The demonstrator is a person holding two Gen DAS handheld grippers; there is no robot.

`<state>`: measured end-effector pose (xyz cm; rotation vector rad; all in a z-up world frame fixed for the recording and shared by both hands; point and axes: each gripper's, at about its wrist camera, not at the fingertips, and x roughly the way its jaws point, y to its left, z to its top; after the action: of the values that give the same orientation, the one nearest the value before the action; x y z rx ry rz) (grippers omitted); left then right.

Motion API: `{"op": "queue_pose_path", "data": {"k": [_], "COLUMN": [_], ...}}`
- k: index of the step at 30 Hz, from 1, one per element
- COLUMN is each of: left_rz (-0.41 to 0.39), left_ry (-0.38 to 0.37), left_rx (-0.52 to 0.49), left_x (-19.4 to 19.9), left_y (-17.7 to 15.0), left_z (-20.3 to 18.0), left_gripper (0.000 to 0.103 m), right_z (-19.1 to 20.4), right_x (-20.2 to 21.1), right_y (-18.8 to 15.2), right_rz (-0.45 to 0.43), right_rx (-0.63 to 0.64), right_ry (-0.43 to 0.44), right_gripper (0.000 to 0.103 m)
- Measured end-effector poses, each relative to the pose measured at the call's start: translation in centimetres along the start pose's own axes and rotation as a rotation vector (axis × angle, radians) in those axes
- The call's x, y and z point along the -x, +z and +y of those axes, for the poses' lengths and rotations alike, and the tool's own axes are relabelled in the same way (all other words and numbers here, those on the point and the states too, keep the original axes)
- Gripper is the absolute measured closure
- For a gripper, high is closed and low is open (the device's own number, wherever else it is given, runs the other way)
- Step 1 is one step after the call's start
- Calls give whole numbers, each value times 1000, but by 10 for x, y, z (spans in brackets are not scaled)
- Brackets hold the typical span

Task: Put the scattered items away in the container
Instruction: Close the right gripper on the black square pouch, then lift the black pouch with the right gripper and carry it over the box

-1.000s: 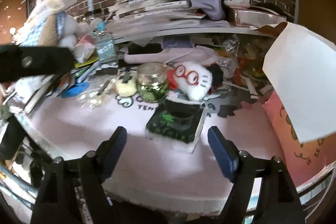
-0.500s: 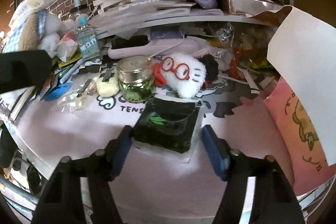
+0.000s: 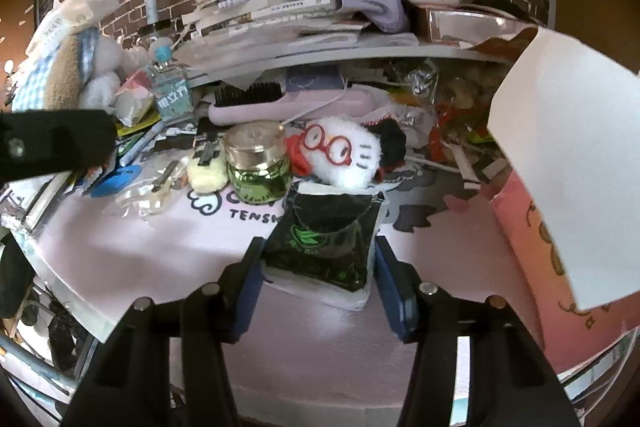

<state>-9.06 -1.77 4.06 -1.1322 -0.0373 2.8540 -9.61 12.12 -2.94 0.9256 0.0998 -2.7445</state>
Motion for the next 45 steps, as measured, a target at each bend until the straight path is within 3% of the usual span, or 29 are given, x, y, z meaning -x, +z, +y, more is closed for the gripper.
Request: {"op": "queue_pose_path", "data": {"k": [8, 14, 20, 30, 35, 45], "left_rz": [-26, -76, -116, -168, -185, -190], "left_ry": [-10, -8, 0, 37, 24, -26], "left_rx": [0, 9, 25, 40, 24, -11], "left_x": [10, 29, 46, 72, 76, 68], "left_y": [4, 10, 12, 15, 20, 30], "left_z": [-2, -1, 8, 21, 14, -12], "left_gripper": [8, 8, 8, 8, 8, 8], "right_z": [8, 23, 32, 62, 34, -71], "right_x": [22, 44, 56, 87, 92, 99], "right_y": [11, 24, 35, 53, 64, 83], "right_rz": [-58, -125, -141, -248, -267, -199], "right_rx": [69, 190, 231, 322, 301, 162], "right_ry": [-29, -125, -106, -109, -220, -437], "right_gripper": [54, 54, 54, 54, 54, 53]}}
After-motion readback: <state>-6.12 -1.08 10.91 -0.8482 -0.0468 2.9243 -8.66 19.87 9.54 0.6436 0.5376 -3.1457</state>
